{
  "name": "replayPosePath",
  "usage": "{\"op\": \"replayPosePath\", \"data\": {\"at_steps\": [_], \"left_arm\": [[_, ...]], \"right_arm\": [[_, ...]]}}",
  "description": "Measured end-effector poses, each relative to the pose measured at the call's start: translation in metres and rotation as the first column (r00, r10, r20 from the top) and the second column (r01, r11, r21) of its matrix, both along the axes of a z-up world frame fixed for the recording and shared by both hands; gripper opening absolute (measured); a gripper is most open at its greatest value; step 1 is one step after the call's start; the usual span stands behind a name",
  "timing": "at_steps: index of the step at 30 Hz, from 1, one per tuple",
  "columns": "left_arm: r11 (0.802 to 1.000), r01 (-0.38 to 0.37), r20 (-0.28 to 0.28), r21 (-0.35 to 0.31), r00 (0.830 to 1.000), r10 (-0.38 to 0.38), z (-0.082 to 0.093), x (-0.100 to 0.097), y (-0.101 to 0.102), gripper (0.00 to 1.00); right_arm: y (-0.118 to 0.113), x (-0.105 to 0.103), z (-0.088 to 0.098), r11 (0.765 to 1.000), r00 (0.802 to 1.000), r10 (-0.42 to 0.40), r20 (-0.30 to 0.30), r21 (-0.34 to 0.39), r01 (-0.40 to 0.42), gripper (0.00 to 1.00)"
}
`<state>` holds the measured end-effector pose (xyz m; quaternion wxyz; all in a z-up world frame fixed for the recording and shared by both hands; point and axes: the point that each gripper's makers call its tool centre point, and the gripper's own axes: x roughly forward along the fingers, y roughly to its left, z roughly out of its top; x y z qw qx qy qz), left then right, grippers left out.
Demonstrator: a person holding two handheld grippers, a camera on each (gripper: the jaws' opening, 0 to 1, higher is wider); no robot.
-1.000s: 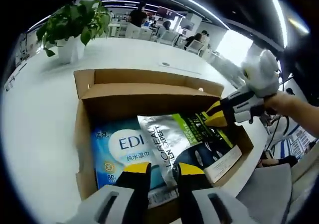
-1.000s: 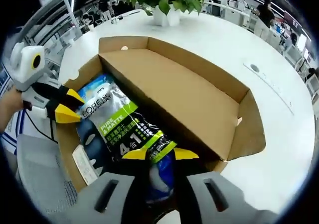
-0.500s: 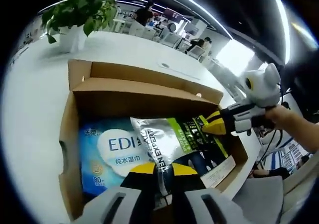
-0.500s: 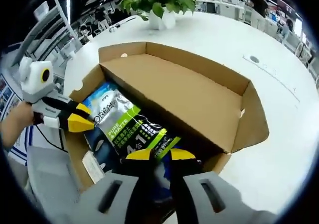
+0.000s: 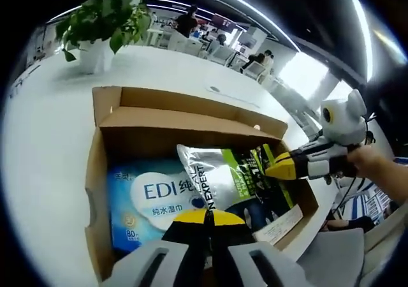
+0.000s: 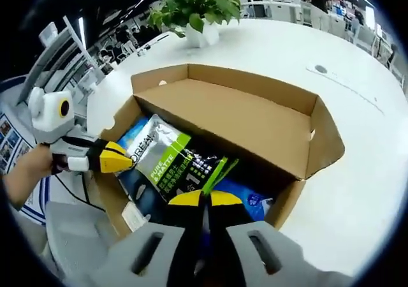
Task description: Operate the shoe box by opening the lid, removing the specified soft item, and placing it in the target area until the item is outside and the box remains undamaged.
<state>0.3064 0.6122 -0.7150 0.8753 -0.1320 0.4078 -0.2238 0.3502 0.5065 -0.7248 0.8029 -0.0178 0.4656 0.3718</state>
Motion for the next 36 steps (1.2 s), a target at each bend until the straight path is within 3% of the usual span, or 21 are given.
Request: {"op": "replayPosePath", "data": {"at_steps": [19, 28, 36], "left_arm": [[0.999, 0.029, 0.080, 0.037, 0.996, -0.032, 0.037, 0.006, -0.012, 0.00], [0.997, 0.071, 0.120, 0.037, 0.990, -0.075, 0.057, 0.015, -0.045, 0.00], [0.994, 0.106, 0.129, 0.010, 0.986, -0.106, 0.061, 0.015, -0.079, 0.00]], "right_arm": [[-0.016, 0.002, 0.042, 0.992, 0.994, -0.094, 0.061, 0.090, 0.088, 0.00], [-0.048, 0.008, 0.059, 0.983, 0.984, -0.157, 0.086, 0.110, 0.147, 0.00], [-0.084, 0.009, 0.067, 0.978, 0.975, -0.196, 0.104, 0.092, 0.187, 0.00]]}}
